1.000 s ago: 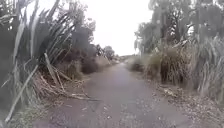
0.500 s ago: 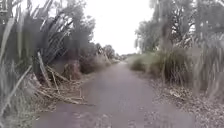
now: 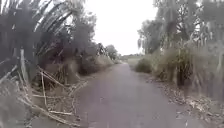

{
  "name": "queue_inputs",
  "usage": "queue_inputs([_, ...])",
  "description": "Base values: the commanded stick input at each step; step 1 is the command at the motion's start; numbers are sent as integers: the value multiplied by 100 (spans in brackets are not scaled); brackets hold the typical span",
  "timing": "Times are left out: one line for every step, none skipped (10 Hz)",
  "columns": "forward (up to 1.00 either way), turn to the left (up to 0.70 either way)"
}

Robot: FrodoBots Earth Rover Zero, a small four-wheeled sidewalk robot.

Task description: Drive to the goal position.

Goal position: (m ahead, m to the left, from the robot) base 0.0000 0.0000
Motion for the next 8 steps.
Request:
queue_inputs([49,0])
queue_inputs([38,0])
queue_inputs([27,0])
queue_inputs([16,0])
queue_inputs([5,0])
queue_inputs([0,0])
queue_inputs([0,0])
queue_inputs([0,0])
